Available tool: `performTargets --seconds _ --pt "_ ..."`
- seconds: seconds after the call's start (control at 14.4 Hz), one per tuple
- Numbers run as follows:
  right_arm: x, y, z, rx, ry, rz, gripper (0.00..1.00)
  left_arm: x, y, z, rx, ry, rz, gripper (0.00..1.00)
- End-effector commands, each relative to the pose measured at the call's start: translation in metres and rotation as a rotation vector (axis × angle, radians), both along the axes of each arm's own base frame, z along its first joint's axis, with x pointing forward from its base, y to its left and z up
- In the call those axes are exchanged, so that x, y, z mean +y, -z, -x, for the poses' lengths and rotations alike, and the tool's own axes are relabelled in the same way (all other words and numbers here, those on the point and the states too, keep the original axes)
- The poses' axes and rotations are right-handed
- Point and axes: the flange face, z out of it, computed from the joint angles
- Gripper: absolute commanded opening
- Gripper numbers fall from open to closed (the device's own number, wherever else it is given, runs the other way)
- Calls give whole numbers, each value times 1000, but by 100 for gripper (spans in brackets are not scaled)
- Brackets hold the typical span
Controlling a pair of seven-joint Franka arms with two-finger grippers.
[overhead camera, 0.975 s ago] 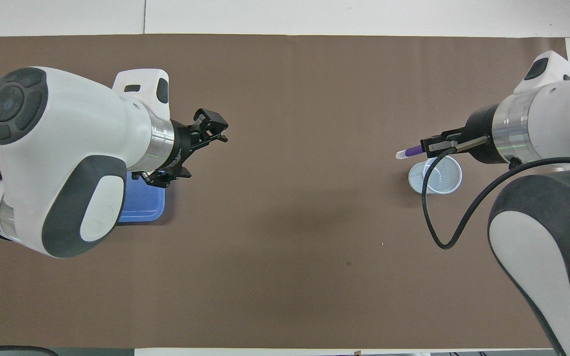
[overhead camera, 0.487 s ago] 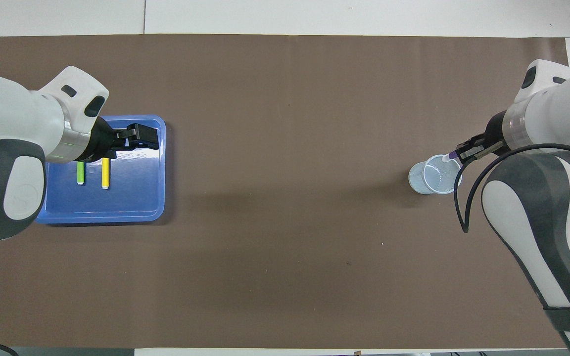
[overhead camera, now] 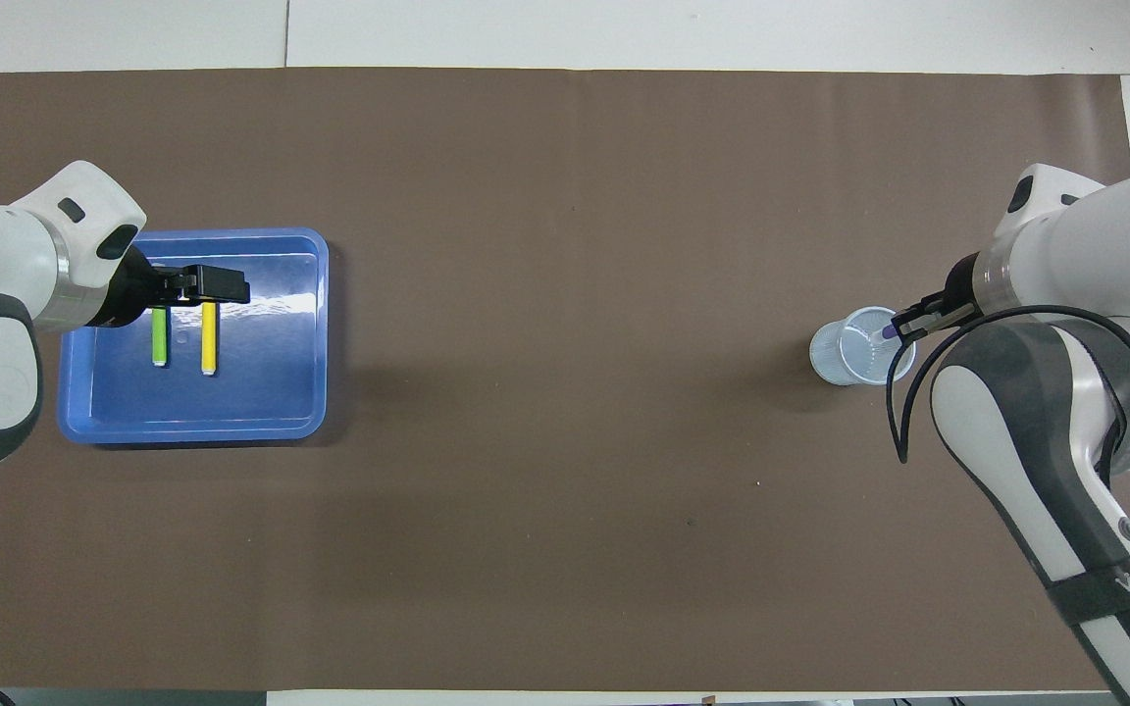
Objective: Transfer and insert pens with both arms
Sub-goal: 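Lower the purple pen into the cup and open the right gripper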
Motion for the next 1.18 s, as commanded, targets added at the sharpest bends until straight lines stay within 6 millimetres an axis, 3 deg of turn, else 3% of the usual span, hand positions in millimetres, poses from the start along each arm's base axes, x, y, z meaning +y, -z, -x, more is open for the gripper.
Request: performTargets --seconds 0.0,0.21,0.35,0.42,0.56,0.63,0.84,0.97,1.11 --pt "5 25 10 -18 36 -31 0 24 28 -5 0 150 -35 100" --pt "4 32 13 -12 37 -31 0 28 62 -15 15 220 -115 100" --pt "4 33 15 -9 38 -30 46 38 78 -20 6 202 -117 100" --pt "4 33 15 -8 38 -30 59 42 93 -23 17 196 -115 100" --pt "4 31 14 -3 37 -30 100 48 119 -28 29 180 -112 100" --pt "5 23 11 -6 35 -32 100 54 128 -30 33 165 -110 100" --pt "16 -30 2 1 28 -53 100 55 147 -37 24 100 -104 100" --pt "26 -69 2 24 79 -201 100 54 151 -39 15 70 -103 97" --pt "26 -95 3 34 135 -328 100 54 152 -38 19 51 -102 85"
